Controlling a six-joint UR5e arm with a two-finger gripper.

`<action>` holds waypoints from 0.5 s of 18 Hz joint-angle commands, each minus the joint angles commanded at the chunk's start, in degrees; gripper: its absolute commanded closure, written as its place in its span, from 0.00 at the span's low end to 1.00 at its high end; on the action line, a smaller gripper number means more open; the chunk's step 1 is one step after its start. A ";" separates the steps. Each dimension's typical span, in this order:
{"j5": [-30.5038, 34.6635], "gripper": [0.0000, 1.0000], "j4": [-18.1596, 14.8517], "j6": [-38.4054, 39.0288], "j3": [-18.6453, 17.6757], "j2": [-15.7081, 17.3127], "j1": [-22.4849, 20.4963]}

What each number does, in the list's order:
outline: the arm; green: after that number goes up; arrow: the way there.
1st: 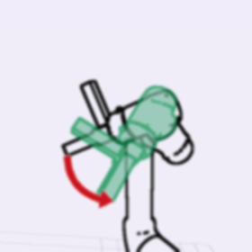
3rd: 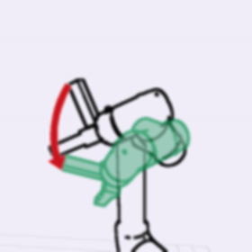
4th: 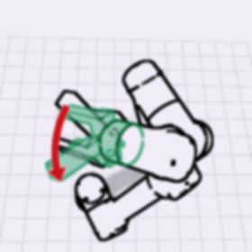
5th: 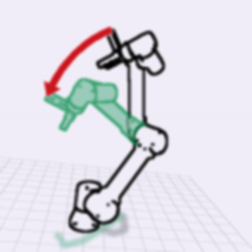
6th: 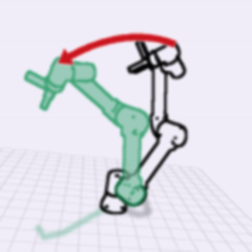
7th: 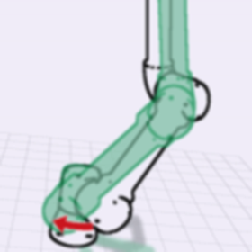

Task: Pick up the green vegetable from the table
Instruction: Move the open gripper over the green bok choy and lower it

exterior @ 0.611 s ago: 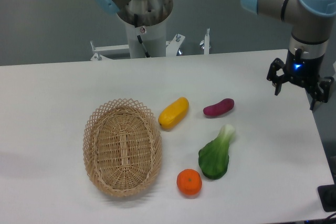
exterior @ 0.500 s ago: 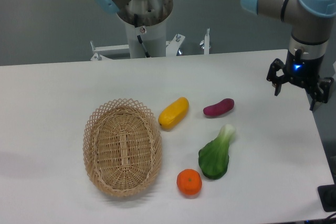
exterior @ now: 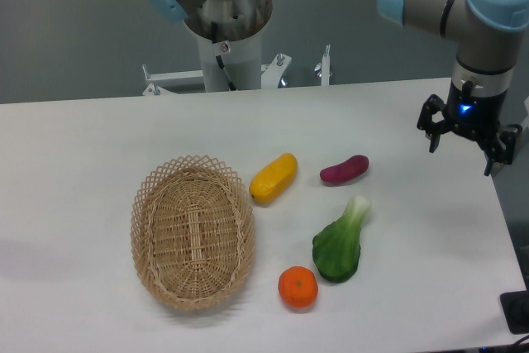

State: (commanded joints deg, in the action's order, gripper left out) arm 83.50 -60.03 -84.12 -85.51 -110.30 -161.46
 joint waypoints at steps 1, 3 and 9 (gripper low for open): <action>0.09 0.00 0.00 0.88 -0.52 -0.09 0.09; 0.17 0.00 0.26 2.81 -1.41 -0.70 0.70; 0.53 0.00 8.00 9.41 -4.30 -5.01 4.31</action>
State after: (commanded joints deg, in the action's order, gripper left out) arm 84.02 -52.03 -74.71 -89.82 -115.31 -157.15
